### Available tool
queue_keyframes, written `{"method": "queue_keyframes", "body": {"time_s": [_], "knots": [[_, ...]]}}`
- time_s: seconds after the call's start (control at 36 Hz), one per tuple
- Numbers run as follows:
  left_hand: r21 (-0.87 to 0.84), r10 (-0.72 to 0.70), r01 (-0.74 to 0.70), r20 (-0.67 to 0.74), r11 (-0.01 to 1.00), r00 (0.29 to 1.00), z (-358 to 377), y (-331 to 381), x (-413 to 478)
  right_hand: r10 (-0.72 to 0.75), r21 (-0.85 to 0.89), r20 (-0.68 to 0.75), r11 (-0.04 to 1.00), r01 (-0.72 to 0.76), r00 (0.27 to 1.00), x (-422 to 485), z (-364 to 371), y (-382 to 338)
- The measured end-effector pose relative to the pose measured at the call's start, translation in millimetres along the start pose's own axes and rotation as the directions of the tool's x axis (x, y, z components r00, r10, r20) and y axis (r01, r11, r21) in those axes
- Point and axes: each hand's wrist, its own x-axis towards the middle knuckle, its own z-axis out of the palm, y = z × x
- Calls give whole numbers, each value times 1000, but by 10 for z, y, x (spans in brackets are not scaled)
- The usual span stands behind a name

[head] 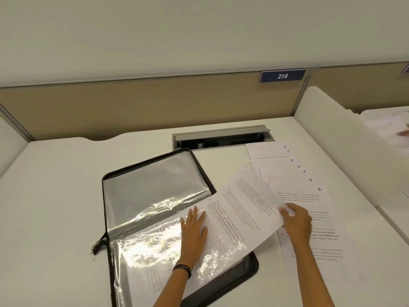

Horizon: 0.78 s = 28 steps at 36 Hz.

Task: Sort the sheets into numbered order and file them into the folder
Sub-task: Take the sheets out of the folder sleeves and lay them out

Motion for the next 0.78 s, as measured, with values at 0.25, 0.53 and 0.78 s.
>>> {"method": "queue_keyframes", "body": {"time_s": [0.25,0.53,0.78], "knots": [[-169,-12,5,-39,986,999,-132,204,166,-143,266,-298,937,226,944,42,-430,-219],[-423,144,-165,-83,891,986,-424,758,529,-217,442,-362,816,372,906,29,-698,-380],[-450,255,-252,-56,857,965,-471,1198,786,-208,546,-371,739,394,905,27,-990,-460]]}}
